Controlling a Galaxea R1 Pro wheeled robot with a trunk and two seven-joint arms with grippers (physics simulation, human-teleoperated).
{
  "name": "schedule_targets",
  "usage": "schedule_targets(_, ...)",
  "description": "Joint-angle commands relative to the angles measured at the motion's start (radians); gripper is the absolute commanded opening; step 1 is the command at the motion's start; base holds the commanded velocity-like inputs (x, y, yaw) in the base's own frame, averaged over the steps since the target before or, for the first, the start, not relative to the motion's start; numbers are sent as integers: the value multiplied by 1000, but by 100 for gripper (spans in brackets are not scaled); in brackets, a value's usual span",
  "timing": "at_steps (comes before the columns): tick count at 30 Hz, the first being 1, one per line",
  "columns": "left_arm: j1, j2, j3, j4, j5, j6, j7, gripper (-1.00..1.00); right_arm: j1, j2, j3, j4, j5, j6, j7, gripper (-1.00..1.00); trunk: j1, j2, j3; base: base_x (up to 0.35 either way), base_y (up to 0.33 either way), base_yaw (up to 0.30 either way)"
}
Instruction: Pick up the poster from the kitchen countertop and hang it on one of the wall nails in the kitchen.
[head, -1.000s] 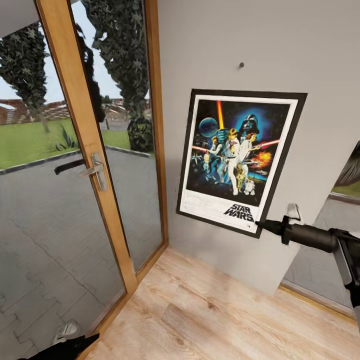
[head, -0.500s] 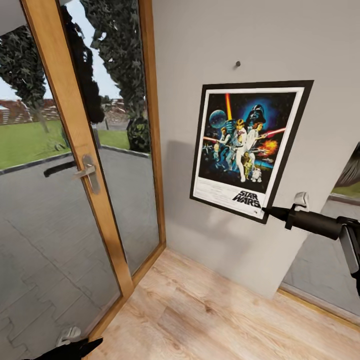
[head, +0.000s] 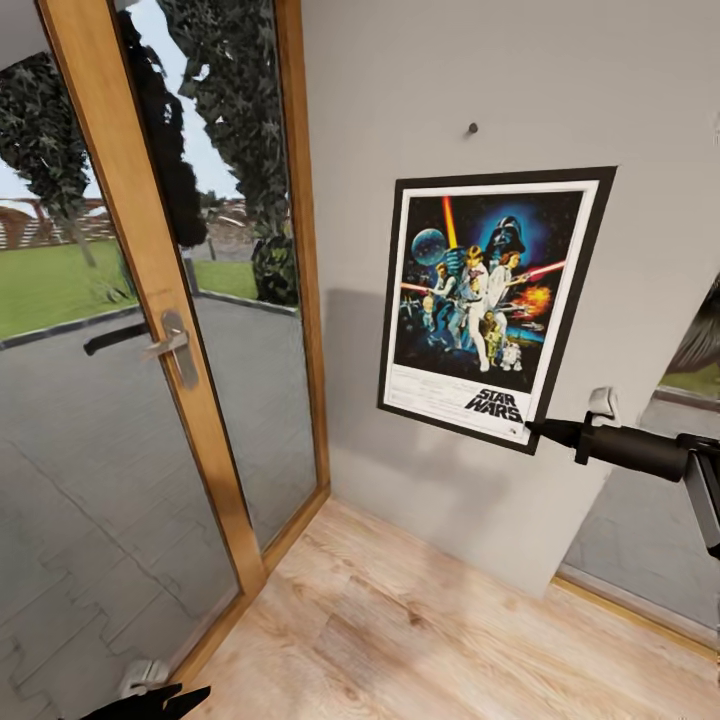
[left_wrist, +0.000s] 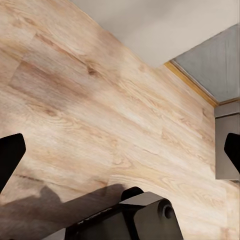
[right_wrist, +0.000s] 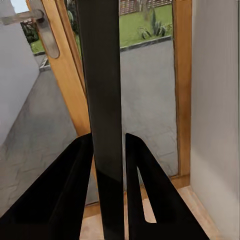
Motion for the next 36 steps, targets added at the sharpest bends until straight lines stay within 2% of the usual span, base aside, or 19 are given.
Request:
schedule_targets(1,-1,1,-5,-1,10,9,-2,100,-1,0,-1,0,-5,12,4,-100,1,-2,-2,0,0,-191)
schedule_targets(15,-1,1,-7,-1,10,9,-1,100,-5,-4,-2,1,-9,14,-2,-100,1,-2,7,0,0,-273)
schedule_targets(18,-1,1,-6,-1,10,9,-2,100,-45,-5,-2,14,-5,15,-2,-100,1,-2,9,0,0,-275)
schedule_targets(24,-1,1,-6,-1,10,9,-3,100,-136,-8,-1,108,0,14,1,-100,1,-2,10,34,0,-79)
schedule_targets(28,-1,1,-6,-1,10,9,-3,100,-147,-1,1,112,-3,16,3,-100,1,-2,10,84,0,-3)
schedule_targets(29,-1,1,-6,-1,10,9,-3,100,-152,1,4,113,-3,16,3,-100,1,-2,10,54,0,0)
schedule_targets(30,-1,1,-7,-1,10,9,-3,100,-160,3,28,114,-4,17,4,-100,1,-2,10,32,0,0)
schedule_targets(33,-1,0,-7,-1,10,9,-3,100,-166,5,59,114,-4,17,3,-100,1,-2,10,21,0,0)
schedule_targets(34,-1,0,-7,-1,10,9,-2,100,-186,9,91,117,-5,20,2,-100,1,-2,10,4,0,0)
schedule_targets(36,-1,0,-7,-1,10,9,-2,100,-192,14,98,118,-5,29,2,-100,1,-2,10,2,0,0)
